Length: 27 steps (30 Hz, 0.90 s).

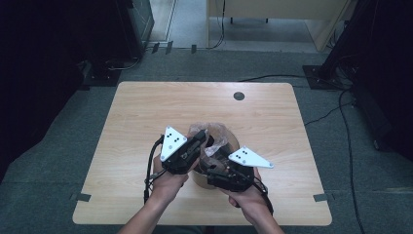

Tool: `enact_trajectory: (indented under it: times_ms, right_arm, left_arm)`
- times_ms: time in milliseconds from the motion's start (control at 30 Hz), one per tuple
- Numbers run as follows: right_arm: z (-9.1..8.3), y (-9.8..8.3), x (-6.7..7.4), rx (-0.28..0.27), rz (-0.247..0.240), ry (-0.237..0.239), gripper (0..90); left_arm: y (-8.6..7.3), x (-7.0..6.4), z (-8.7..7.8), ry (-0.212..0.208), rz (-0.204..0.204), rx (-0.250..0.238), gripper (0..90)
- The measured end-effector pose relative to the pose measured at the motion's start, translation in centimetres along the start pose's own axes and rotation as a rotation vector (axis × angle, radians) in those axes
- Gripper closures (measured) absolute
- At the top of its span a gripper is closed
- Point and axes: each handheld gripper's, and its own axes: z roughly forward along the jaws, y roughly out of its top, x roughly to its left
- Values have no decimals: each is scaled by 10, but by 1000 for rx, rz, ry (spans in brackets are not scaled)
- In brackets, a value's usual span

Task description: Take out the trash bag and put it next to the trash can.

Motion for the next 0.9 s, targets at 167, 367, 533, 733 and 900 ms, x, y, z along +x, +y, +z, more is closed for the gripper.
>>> enact_trajectory:
  times_ms: [167, 367, 533, 733, 900]
  right_arm:
    - [5, 5, 11, 52, -23, 27, 173]
    - [13, 6, 20, 96, -97, -56, 295]
    - [13, 7, 15, 64, -117, -121, 696]
    - [12, 7, 3, 1, -87, -134, 900]
    - [10, 9, 0, -51, -87, -160, 900]
  left_arm:
    - [1, 1, -5, 6, 2, -7, 888]
    - [1, 1, -9, -2, 5, -16, 883]
    - [-3, 4, -13, 7, 5, -22, 773]
    - [-6, 13, -18, 16, -18, -5, 385]
    - [-10, 20, -23, 26, -38, 5, 261]
